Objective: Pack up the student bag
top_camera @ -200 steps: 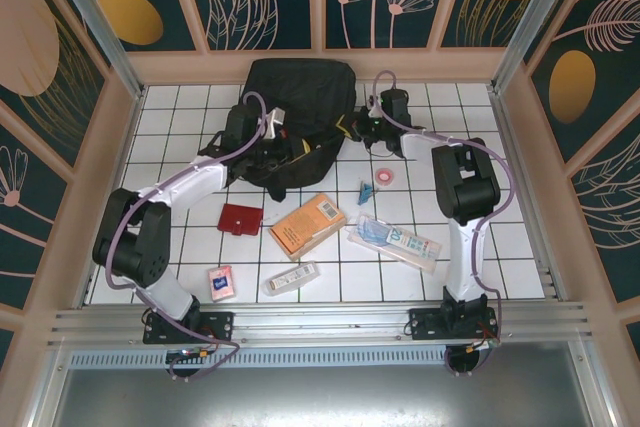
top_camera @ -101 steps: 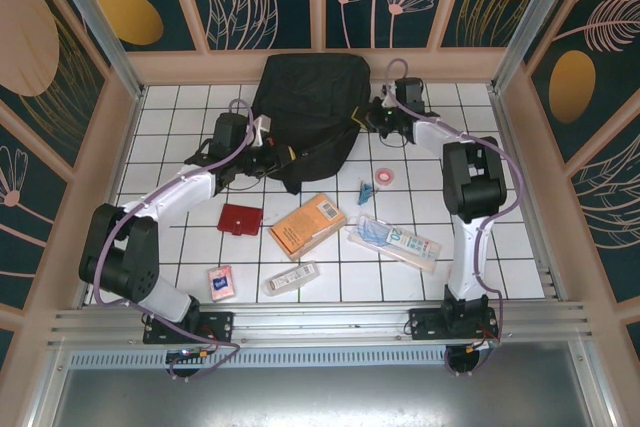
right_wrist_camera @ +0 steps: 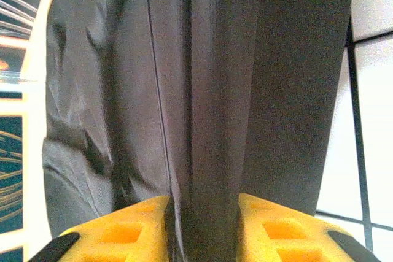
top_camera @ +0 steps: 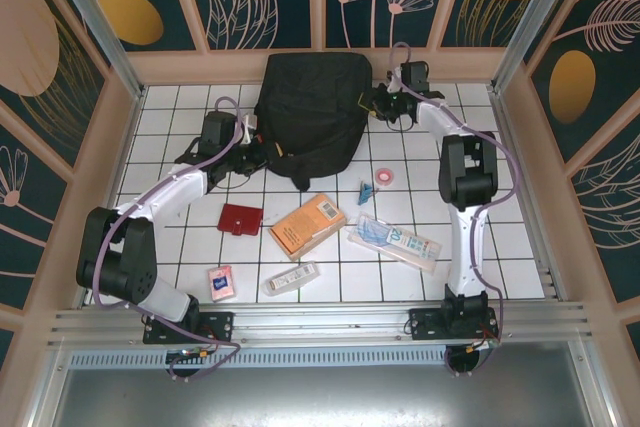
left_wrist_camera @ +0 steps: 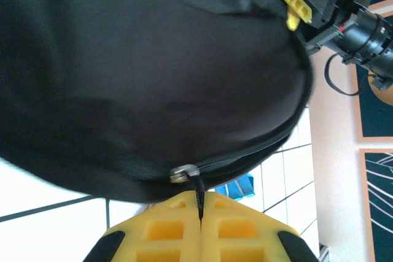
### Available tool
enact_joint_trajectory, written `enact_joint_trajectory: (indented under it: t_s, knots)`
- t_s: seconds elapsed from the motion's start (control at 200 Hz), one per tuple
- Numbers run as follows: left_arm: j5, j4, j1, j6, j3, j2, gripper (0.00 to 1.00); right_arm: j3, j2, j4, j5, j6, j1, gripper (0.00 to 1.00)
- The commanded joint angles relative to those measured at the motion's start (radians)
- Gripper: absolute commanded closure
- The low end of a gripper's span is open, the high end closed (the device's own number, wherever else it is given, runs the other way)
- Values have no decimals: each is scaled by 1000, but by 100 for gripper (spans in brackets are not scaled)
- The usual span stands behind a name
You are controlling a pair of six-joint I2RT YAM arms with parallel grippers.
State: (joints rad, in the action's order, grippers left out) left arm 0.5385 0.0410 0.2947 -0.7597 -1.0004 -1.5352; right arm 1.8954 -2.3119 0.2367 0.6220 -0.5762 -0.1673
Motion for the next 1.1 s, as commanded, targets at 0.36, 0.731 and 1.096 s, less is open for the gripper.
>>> enact_joint_trajectory:
  t_s: [0.36, 0.731, 1.096]
  knots:
    - [98, -170, 88, -80, -12, -31, 100, 428, -133, 259, -191, 43, -51, 49]
    - [107, -254, 159, -132, -97, -139, 100, -81, 417, 290, -433, -77, -104, 1]
    - [107, -265, 159, -142, -135, -148, 100, -610, 672, 25, -338, -539, -264, 20]
